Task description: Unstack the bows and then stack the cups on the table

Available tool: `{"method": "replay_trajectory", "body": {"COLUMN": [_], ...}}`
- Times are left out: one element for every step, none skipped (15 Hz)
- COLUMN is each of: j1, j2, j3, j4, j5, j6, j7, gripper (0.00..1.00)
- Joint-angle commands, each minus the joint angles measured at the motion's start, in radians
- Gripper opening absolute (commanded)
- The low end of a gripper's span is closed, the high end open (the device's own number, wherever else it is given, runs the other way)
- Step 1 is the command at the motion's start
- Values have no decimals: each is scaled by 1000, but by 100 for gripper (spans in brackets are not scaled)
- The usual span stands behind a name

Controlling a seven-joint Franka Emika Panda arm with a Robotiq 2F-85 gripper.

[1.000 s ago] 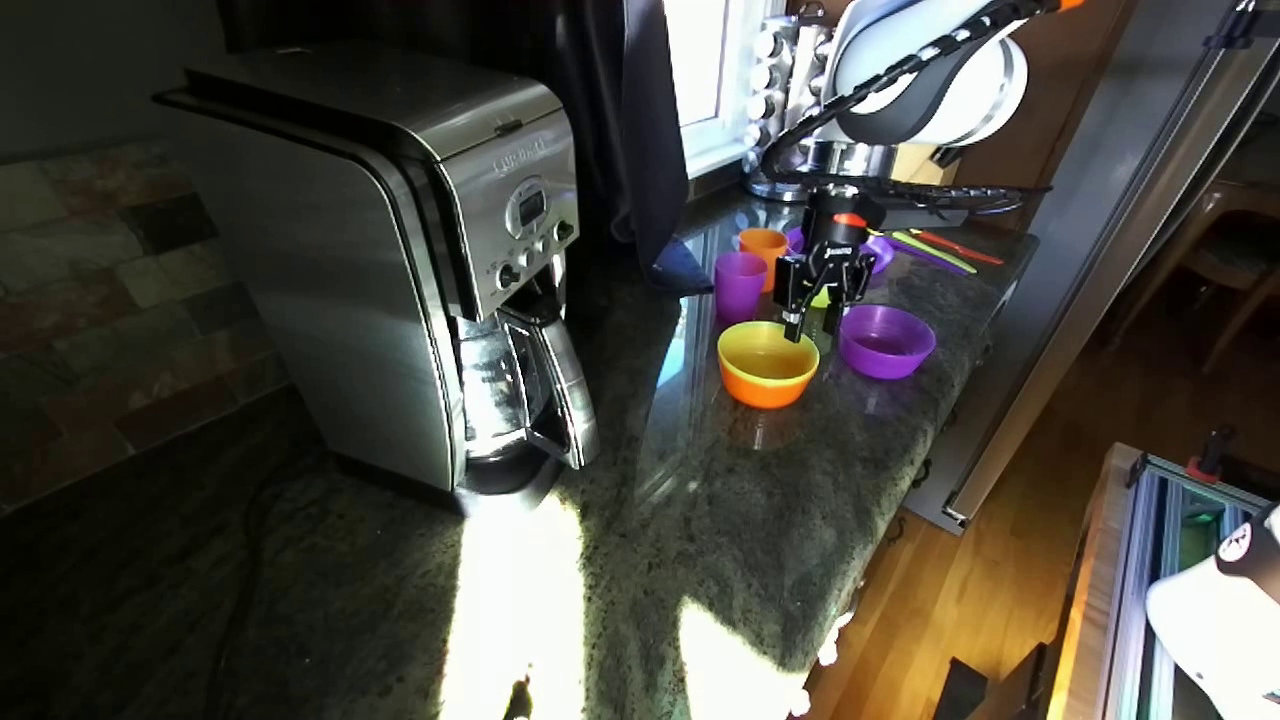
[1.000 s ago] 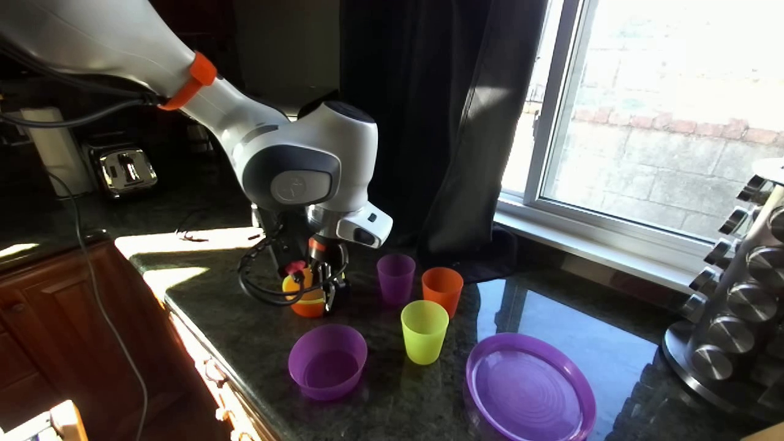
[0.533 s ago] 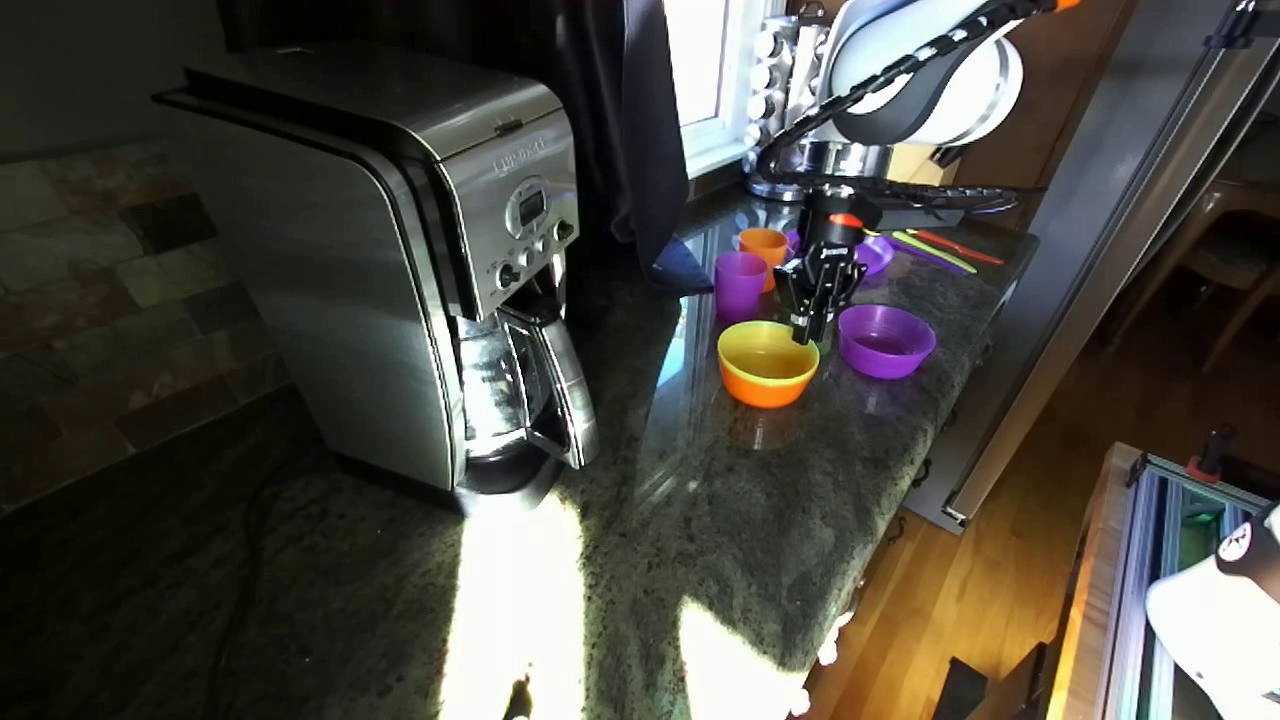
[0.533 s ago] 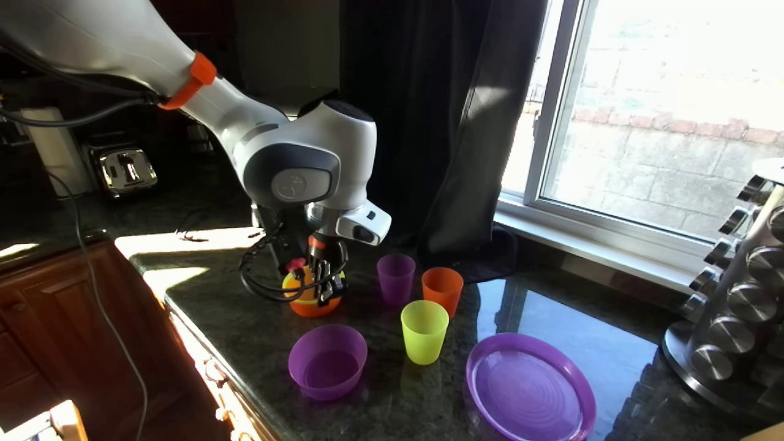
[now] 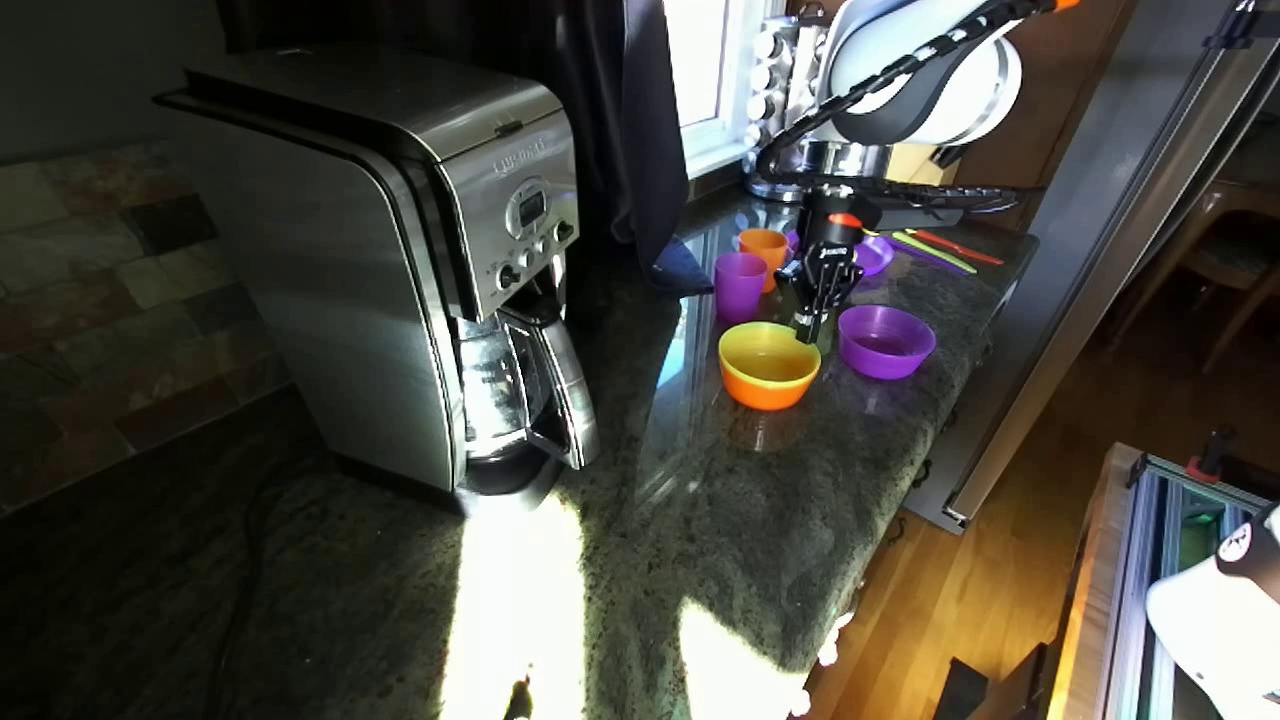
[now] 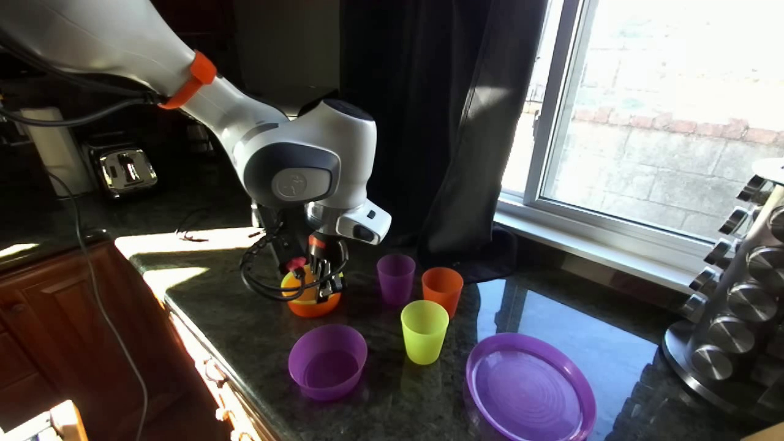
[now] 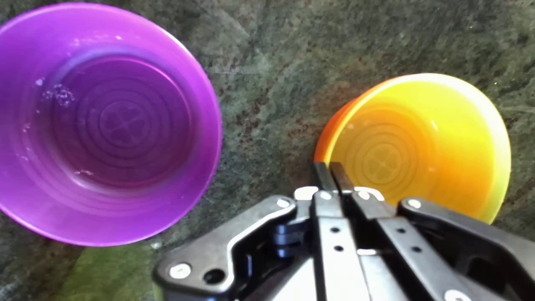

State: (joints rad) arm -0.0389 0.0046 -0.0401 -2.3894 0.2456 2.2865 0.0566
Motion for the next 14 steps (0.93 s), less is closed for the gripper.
{"method": "replay_trajectory", "body": {"j1": [1,1,0,-2,-3,-5,-6,-7,-9,-10,-10,-10,-10,-11], "j2": [-2,-7,-18,-27,-37,-47,-57,-64,-71,-77,-84,-93,-104,-115], "j3": [2,2,1,0,-2,-5,-8,-11,-15,-18,-21,-24,-27,-29], "j4": [10,10,7,5,3,2,2,4,5,5,5,3,-1,-3], "j5": [17,31,48,66,83,108,127,143,149,152,155,154,148,146], "j6": [-37,-42,-44,-49,-56,-68,-77,-91,-98,-103,-106,-113,-115,-118], "j7": [-11,-28,-48,-73,-95,-126,-149,-169,-177,-181,-187,-193,-194,-196], "gripper": [1,1,1,1,1,1,1,1,1,1,1,1,1,1]}}
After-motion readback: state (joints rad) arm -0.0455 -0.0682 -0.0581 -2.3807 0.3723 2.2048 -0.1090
